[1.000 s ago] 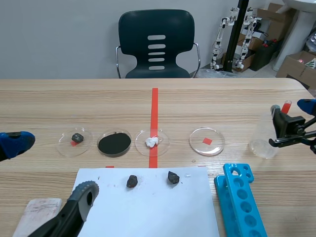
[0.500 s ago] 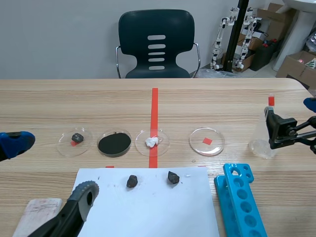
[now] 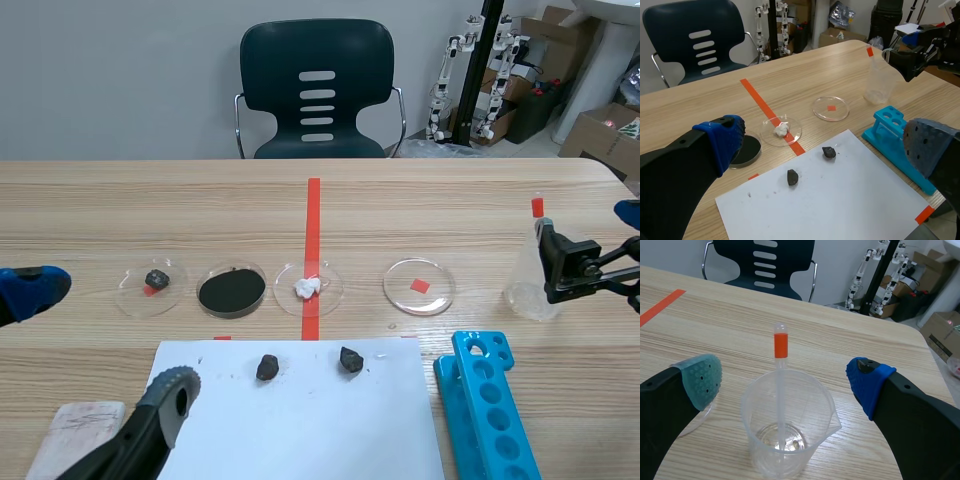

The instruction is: Put the dropper in the beaker

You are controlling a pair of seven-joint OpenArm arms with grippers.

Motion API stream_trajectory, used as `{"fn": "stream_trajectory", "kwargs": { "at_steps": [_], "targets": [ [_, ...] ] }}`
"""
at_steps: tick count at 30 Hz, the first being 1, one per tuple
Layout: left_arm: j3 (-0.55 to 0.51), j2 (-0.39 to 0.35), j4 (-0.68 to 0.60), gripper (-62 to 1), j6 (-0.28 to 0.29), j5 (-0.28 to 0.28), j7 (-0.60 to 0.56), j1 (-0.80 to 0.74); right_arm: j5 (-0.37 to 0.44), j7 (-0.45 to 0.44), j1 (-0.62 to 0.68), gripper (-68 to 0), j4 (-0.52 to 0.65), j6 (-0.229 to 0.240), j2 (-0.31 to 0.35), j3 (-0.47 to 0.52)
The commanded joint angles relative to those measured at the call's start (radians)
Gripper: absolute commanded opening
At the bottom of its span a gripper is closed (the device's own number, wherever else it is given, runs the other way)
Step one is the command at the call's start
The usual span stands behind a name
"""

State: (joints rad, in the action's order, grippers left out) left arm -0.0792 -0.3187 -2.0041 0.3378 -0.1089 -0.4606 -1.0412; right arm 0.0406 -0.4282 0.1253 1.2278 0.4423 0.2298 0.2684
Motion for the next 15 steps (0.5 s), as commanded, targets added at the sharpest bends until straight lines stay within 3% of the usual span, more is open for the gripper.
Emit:
{"fn": "stream_trajectory", "kwargs": {
  "at_steps": [1, 15],
  "targets": [
    [0.002, 0.002, -0.006, 1.4, 0.002, -0.007, -0.011, 0.000, 0.010, -0.005, -0.020, -15.9, 0.003, -0.004, 0.014, 0.006],
    [0.002, 0.002, -0.006, 1.4, 0.002, -0.007, -0.011, 0.000, 0.011, 0.003, -0.021, -15.9, 0.003, -0.003, 0.011, 0.005]
  ]
}}
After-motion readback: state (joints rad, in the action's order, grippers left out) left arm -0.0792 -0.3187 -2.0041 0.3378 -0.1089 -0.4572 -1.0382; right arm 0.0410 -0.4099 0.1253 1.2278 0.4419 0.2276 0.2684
